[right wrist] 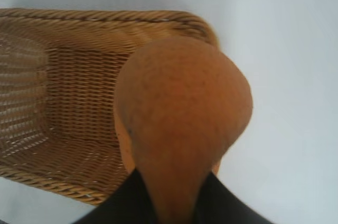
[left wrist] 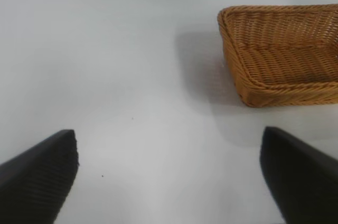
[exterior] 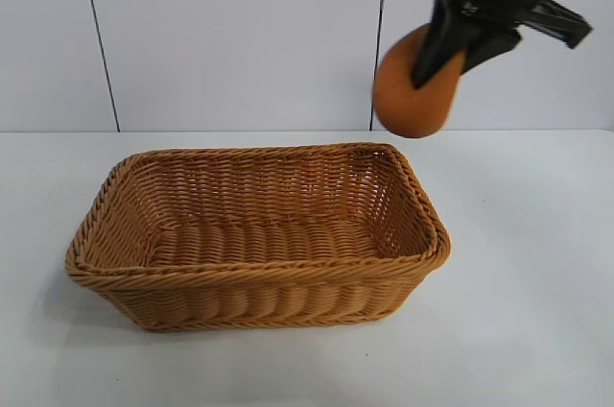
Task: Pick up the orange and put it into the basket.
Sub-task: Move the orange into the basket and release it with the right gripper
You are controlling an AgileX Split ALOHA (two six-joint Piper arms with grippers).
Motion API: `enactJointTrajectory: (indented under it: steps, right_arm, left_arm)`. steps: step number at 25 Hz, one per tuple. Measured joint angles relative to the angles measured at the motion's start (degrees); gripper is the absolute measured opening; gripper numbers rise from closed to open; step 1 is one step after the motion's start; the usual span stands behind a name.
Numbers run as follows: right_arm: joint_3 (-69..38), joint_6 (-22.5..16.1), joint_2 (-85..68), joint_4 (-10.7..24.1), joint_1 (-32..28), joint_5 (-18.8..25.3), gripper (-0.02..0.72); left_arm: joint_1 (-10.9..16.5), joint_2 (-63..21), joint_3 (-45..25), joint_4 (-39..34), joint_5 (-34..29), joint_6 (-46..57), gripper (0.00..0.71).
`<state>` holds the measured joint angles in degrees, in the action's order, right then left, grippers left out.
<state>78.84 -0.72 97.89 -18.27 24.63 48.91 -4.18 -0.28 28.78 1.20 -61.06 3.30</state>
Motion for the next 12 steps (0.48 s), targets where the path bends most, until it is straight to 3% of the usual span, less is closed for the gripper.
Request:
enactJointTrajectory:
  steps: [7, 12]
  right_arm:
    - [0.0, -1.4, 5.2, -1.8, 11.1, -7.4, 0.043]
    - [0.0, -2.1, 12.4, -2.2, 13.4, -12.4, 0.043]
  left_arm:
    - [0.0, 0.0, 0.0, 0.0, 0.0, 0.0, 0.667]
    - [0.0, 0.0, 0.0, 0.0, 0.0, 0.0, 0.667]
